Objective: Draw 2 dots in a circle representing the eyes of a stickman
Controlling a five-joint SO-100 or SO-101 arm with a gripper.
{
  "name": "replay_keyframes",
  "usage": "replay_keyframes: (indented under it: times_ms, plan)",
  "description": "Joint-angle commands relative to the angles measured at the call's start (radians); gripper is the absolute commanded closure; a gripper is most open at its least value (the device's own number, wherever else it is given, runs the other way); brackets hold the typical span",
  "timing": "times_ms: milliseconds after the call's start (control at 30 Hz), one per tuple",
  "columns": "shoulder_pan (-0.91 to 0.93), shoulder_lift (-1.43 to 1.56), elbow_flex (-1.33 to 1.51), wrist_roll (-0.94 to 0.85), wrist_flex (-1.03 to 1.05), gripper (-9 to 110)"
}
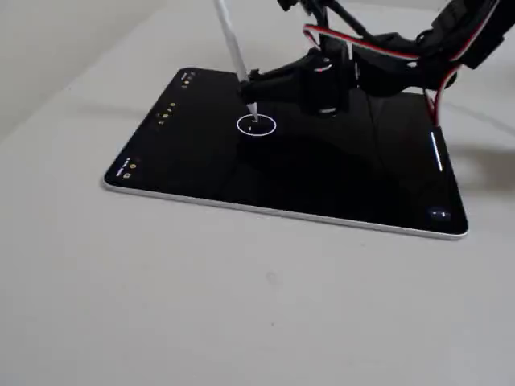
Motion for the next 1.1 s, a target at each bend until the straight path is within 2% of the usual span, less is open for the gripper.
replay_keyframes:
  times_ms: [0,333,733,1067]
  plan:
    - [0.023,0.032,-0.04,0.012,0.009,102]
    - [0.015,0.06,-0.028,0.04,0.029,102]
    - [0.026,0.195,-0.018,0.153,0.137,102]
    - [0.035,0.227,-0.012,0.158,0.153,102]
